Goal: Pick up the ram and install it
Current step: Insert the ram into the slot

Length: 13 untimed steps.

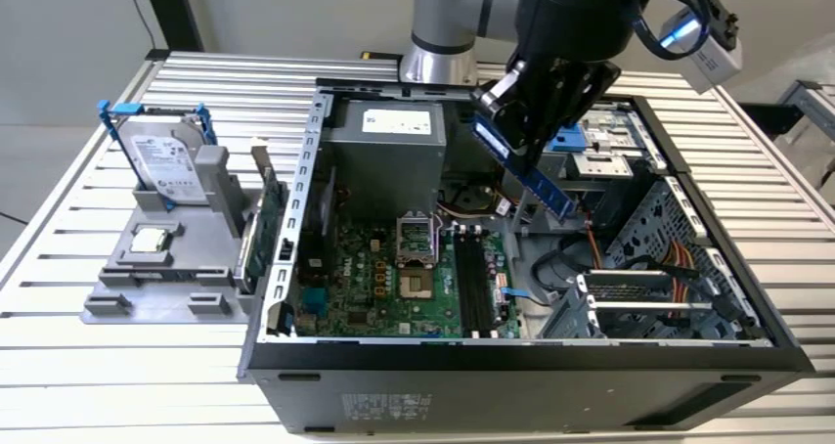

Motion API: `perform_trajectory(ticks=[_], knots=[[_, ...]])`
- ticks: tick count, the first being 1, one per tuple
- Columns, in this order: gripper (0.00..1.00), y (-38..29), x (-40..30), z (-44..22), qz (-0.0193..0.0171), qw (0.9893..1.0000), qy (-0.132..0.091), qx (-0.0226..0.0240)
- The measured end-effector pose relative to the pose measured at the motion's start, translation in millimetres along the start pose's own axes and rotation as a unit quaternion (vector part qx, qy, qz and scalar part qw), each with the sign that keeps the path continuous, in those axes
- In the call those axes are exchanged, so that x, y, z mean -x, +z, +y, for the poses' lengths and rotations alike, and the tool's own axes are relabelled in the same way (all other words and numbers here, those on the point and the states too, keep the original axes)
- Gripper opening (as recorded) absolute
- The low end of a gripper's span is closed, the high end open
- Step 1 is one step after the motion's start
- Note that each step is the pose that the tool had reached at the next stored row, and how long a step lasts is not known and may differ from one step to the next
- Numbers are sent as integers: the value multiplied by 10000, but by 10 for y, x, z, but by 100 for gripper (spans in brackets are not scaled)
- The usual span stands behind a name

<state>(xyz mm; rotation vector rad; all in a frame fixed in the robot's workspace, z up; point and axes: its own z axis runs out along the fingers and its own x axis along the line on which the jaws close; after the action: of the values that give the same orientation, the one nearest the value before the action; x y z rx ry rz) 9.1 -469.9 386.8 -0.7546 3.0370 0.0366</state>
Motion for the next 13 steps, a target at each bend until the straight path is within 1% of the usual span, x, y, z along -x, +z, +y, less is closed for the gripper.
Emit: perform_trajectory(ticks=[7, 13], knots=[[0, 1, 0, 0, -5, 9998, 200, -2], [0, 2, -1, 0, -8, 9993, 372, -5]])
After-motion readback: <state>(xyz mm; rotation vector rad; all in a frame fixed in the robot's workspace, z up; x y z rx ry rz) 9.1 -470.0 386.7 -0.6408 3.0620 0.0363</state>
